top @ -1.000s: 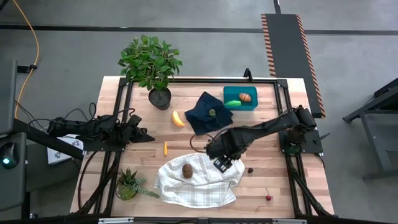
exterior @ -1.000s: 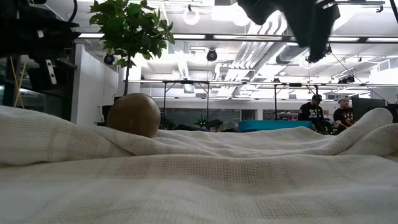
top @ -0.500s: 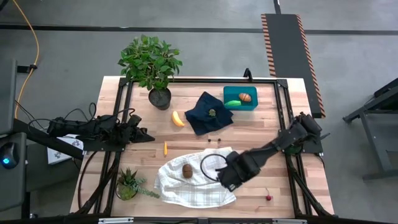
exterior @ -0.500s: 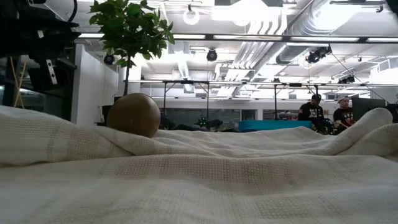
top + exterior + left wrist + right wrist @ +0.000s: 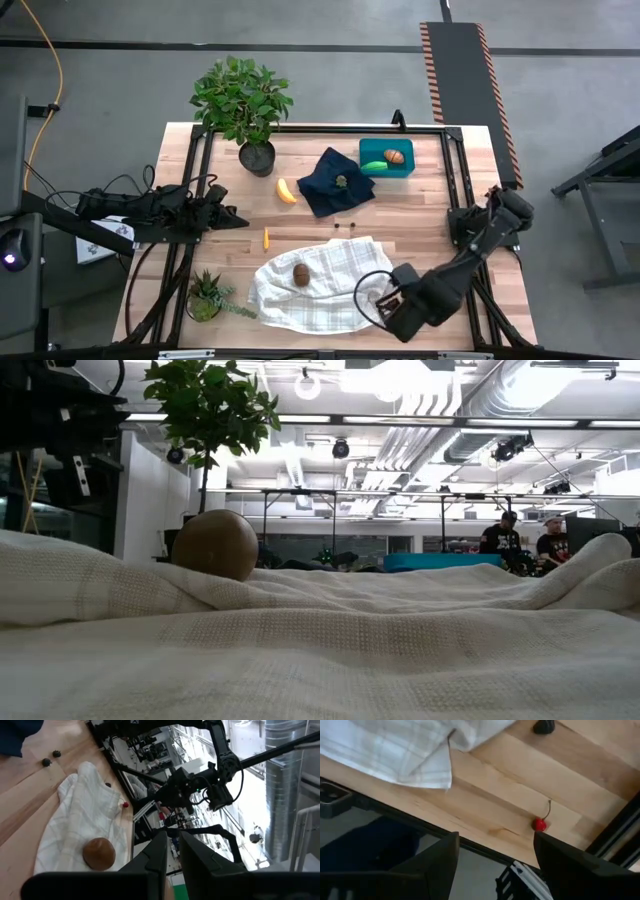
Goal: Pick and placing Produce into tupperware
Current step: Put the blackberry into the blue bin
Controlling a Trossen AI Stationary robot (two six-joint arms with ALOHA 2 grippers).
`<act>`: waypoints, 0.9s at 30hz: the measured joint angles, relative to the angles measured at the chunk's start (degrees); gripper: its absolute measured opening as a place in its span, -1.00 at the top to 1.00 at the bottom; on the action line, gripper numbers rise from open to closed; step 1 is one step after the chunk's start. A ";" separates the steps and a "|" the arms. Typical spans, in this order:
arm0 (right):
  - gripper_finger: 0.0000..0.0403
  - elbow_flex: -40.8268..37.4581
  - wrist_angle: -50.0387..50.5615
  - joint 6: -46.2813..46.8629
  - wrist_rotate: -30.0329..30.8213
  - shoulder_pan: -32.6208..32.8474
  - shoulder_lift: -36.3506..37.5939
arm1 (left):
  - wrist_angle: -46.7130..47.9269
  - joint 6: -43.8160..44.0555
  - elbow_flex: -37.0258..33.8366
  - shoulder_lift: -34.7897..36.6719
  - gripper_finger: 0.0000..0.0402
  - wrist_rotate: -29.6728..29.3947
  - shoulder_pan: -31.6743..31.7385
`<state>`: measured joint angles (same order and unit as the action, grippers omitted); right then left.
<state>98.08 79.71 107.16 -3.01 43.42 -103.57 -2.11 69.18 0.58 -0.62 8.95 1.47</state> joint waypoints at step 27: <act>-0.23 -39.56 -18.91 15.49 2.87 -10.07 29.30 | -0.46 0.08 -0.02 0.02 0.80 2.66 0.00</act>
<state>58.52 60.80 122.65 -0.13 33.34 -74.27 -2.57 69.25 0.56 -0.60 11.61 1.48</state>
